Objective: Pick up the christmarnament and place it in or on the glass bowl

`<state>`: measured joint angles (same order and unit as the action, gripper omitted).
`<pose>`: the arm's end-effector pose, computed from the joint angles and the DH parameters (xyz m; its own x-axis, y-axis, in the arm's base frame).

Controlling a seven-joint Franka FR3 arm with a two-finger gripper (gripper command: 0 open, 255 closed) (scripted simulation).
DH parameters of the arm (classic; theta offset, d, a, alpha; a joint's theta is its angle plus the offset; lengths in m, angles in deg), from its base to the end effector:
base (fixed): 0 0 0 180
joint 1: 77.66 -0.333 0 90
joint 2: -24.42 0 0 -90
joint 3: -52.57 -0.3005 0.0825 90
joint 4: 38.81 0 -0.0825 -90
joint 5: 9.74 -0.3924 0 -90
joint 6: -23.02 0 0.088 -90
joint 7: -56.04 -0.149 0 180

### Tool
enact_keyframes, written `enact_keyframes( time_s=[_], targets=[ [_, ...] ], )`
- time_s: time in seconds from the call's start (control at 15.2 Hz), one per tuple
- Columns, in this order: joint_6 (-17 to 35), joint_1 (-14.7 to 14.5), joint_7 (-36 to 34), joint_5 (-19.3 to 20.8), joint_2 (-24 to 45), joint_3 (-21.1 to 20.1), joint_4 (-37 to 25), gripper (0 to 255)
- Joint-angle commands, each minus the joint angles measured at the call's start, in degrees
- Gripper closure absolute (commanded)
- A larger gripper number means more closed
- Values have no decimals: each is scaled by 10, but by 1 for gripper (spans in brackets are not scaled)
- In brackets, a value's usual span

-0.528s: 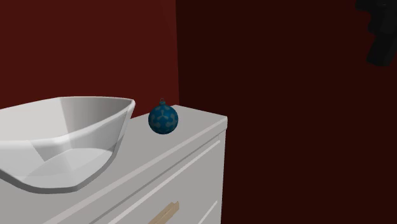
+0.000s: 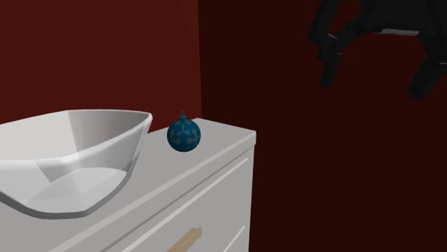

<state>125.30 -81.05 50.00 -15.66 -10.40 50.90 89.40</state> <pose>0.4000 0.0501 0.5527 0.9887 -0.0422 0.1436 -0.0276 -0.9944 -0.1021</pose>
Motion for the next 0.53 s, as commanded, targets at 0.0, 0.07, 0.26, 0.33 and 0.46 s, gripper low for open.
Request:
enact_keyframes(
  time_s=[0.0, 0.07, 0.26, 0.33, 0.46],
  targets=[
    [16, -9, -5, -18, 30, -5, -10, 0],
    [23, -13, -8, -26, 46, -8, -18, 0],
    [43, -27, -17, -52, 97, -19, -44, 0],
    [49, -32, -19, -60, 114, -22, -54, 0],
    [61, -41, -24, -76, 148, -29, -76, 0]
  ],
)
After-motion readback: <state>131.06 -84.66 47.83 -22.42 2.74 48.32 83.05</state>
